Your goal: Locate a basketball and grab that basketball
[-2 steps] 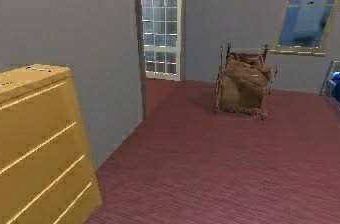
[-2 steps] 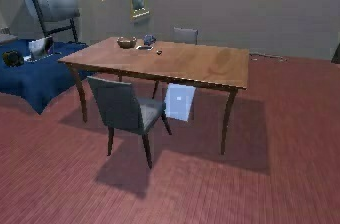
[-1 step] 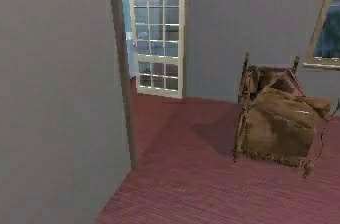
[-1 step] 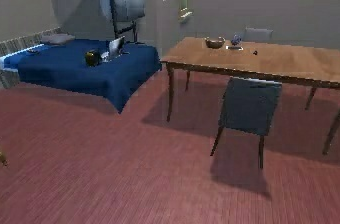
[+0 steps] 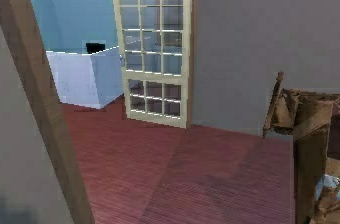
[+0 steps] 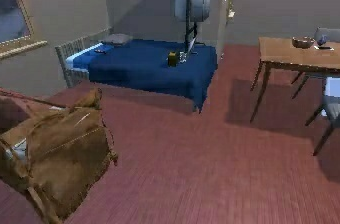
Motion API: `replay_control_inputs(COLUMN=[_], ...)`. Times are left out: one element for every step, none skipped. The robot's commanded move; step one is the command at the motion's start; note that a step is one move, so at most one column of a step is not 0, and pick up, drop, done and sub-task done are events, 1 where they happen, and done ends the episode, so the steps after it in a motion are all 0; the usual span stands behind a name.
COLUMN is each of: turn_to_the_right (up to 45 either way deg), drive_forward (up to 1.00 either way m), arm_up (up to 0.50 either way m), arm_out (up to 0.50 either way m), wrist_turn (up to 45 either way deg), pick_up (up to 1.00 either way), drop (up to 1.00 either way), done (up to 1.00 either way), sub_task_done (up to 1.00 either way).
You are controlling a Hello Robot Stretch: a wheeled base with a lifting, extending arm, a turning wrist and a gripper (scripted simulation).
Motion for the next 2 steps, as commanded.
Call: replay_control_inputs(turn_to_the_right=[0.0, -6.0], drive_forward=[0.40, 0.00], arm_up=[0.00, 0.00], arm_out=[0.00, 0.00], wrist_turn=[0.0, 0.0], pick_up=[0.00, 0.00], drop=[0.00, 0.00], done=[0.00, 0.00], sub_task_done=[0.00, 0.00])
